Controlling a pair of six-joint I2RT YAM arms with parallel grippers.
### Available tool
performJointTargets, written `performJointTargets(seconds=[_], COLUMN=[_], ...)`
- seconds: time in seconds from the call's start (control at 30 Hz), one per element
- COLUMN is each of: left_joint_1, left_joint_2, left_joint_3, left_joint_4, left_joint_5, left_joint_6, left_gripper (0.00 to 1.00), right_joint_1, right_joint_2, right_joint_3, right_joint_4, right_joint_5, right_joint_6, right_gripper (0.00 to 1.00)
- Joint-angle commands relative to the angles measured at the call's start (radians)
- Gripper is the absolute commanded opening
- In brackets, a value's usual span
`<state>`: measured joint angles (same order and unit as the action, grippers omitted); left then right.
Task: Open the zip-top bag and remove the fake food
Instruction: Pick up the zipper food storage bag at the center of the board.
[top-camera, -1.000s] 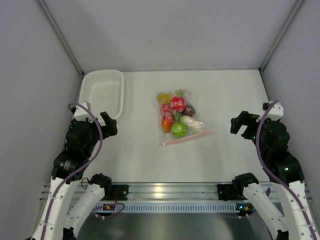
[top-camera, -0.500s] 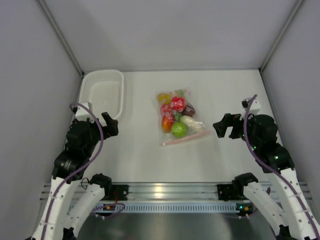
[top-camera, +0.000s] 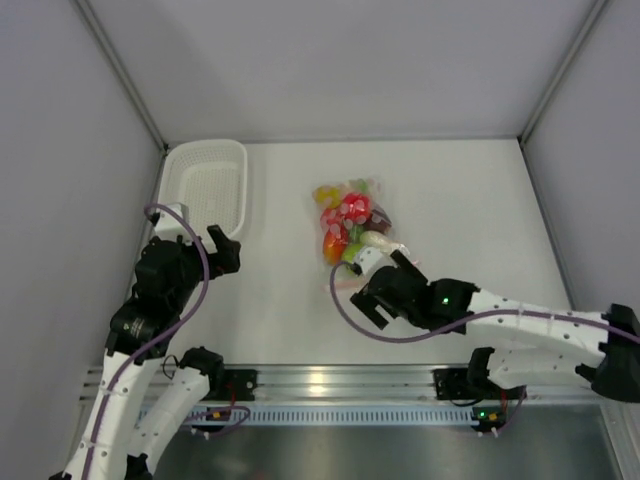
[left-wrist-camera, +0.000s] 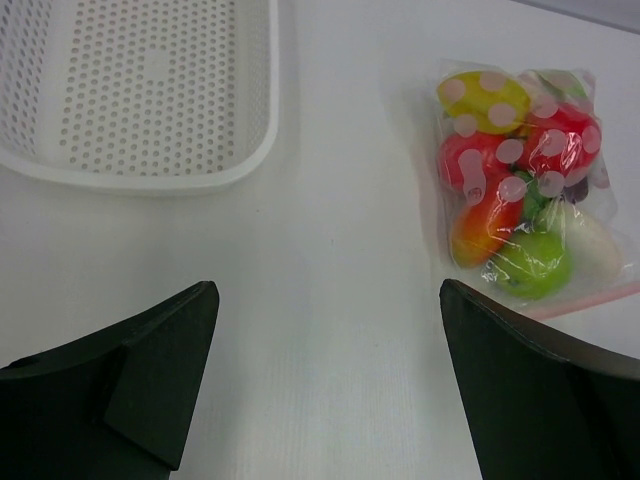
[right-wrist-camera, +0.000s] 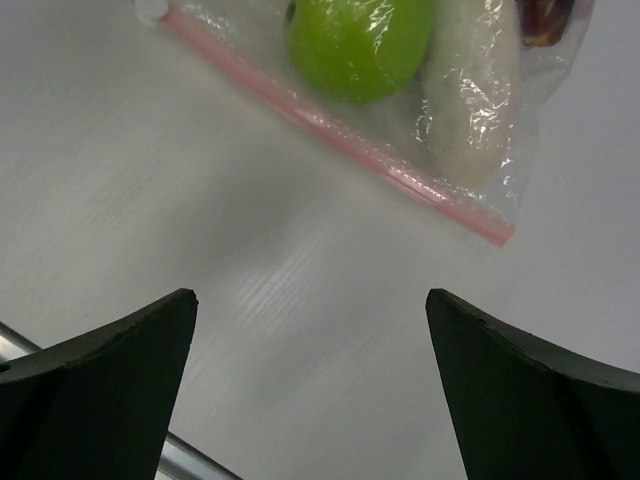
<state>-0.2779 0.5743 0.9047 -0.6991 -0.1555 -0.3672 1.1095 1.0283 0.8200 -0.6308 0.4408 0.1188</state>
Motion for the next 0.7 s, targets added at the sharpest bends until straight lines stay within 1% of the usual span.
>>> performJointTargets(seconds=[0.0, 0.1, 0.13, 0.17, 0.2, 0.27, 0.3, 0.37, 0.4, 0.43, 0.47, 0.6, 0.63, 0.67], left_joint_1=[-0.003, -0.003, -0.003, -0.003, -0.003, -0.004, -0.004, -0.006, -0.006, -0.007, -0.007, -0.017, -0.018, -0.02], left_joint_2=[0.001, -0.005, -0.007, -0.01, -0.01, -0.013, -0.016, -0.019, -0.019, -0.022, -0.024, -0.03, -0.031, -0.033], left_joint_3=[-0.01, -0.01, -0.012, -0.012, -0.012, -0.013, -0.012, -0.013, -0.013, -0.013, -0.013, -0.015, -0.015, -0.015], left_joint_4=[0.061, 0.066, 0.066, 0.067, 0.069, 0.069, 0.07, 0.07, 0.07, 0.07, 0.07, 0.07, 0.069, 0.069], left_joint_5=[0.03, 0.037, 0.039, 0.042, 0.048, 0.053, 0.053, 0.056, 0.056, 0.054, 0.051, 0.047, 0.045, 0.045], left_joint_6=[0.005, 0.007, 0.007, 0.008, 0.008, 0.008, 0.01, 0.01, 0.01, 0.01, 0.011, 0.011, 0.011, 0.011], left_gripper=[0.98, 0.98, 0.98, 0.98, 0.98, 0.98, 0.98, 0.98, 0.98, 0.98, 0.98, 0.98, 0.98, 0.98], right_joint_1=[0.116, 0.139, 0.141, 0.139, 0.139, 0.142, 0.142, 0.142, 0.142, 0.142, 0.142, 0.141, 0.141, 0.139], right_joint_2=[0.139, 0.266, 0.291, 0.335, 0.354, 0.4, 0.414, 0.443, 0.453, 0.478, 0.493, 0.584, 0.619, 0.636], right_joint_3=[0.036, 0.039, 0.039, 0.027, 0.019, -0.002, -0.01, -0.042, -0.056, -0.079, -0.088, -0.1, -0.102, -0.105], right_joint_4=[0.012, 0.043, 0.081, 0.107, 0.176, 0.241, 0.279, 0.406, 0.449, 0.524, 0.555, 0.62, 0.623, 0.694], right_joint_5=[0.28, 0.348, 0.363, 0.392, 0.412, 0.461, 0.479, 0.504, 0.513, 0.524, 0.533, 0.556, 0.564, 0.576], right_joint_6=[-0.067, -0.11, -0.172, -0.194, -0.25, -0.298, -0.354, -0.412, -0.474, -0.499, -0.519, -0.561, -0.564, -0.571], right_gripper=[0.99, 0.99, 0.99, 0.99, 0.99, 0.99, 0.99, 0.99, 0.99, 1.0, 0.99, 0.99, 0.98, 0.96])
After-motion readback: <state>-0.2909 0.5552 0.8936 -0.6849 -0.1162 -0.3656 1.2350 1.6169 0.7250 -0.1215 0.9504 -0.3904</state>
